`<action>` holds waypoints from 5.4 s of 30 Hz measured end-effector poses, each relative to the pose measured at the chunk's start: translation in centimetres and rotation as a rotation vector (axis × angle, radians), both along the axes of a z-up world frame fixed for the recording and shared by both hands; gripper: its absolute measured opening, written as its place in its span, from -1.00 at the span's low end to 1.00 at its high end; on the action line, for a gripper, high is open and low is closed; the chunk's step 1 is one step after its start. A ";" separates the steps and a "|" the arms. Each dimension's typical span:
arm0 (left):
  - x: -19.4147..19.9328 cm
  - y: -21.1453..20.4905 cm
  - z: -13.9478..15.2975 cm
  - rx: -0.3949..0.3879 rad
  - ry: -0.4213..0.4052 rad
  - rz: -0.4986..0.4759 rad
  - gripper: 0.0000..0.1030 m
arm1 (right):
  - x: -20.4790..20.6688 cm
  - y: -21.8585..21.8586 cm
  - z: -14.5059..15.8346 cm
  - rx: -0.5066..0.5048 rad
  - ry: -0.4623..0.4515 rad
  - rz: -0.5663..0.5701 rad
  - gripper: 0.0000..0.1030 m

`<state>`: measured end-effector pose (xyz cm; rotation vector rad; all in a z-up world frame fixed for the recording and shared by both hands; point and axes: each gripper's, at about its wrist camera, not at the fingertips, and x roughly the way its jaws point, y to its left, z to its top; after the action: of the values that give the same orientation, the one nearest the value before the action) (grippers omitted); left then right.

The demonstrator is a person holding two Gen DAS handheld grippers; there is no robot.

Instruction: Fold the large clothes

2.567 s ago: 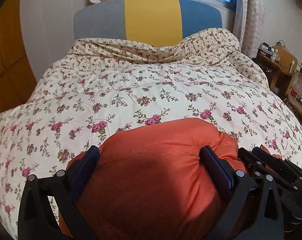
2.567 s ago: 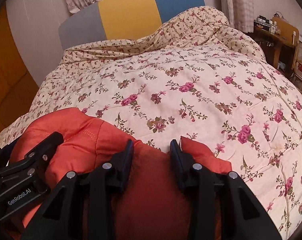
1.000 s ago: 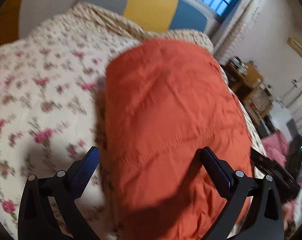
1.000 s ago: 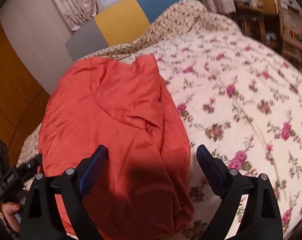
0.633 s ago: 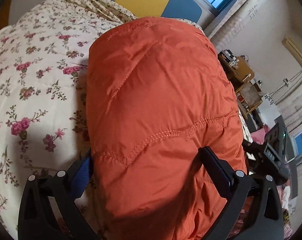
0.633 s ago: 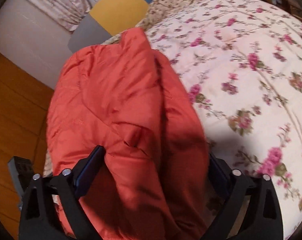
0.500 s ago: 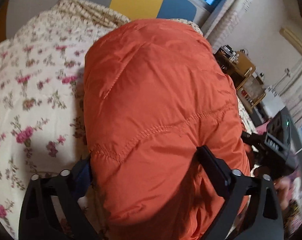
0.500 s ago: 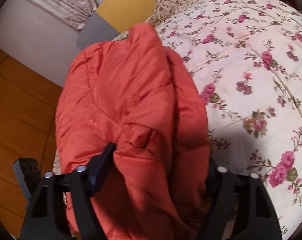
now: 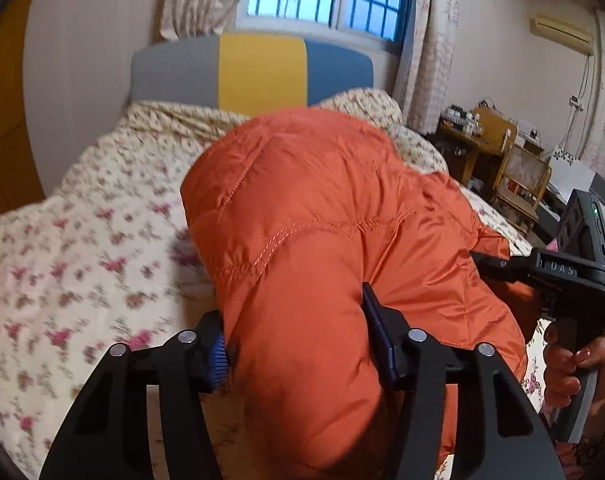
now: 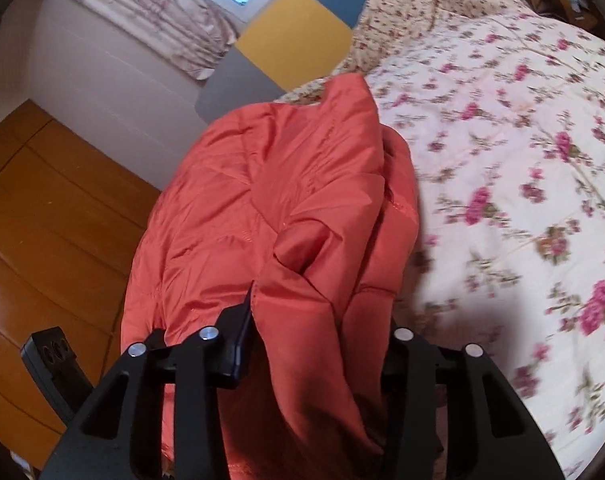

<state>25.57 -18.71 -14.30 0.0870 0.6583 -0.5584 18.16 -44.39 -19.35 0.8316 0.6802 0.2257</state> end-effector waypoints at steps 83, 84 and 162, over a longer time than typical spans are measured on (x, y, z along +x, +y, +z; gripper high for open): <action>15.2 22.4 -2.6 0.126 -0.002 0.645 0.94 | 25.8 33.1 -4.3 -0.557 -0.027 0.220 0.25; 15.1 22.4 -2.5 0.124 -0.006 0.644 0.94 | 25.7 33.2 -4.1 -0.562 -0.026 0.222 0.26; -11.4 24.3 4.4 0.141 -0.033 0.705 0.94 | -2.4 30.9 5.1 -0.704 -0.153 0.174 0.96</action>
<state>14.21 5.60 -9.87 -0.0068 0.6461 0.1682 15.72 -13.51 -14.23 0.0799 0.6276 0.1853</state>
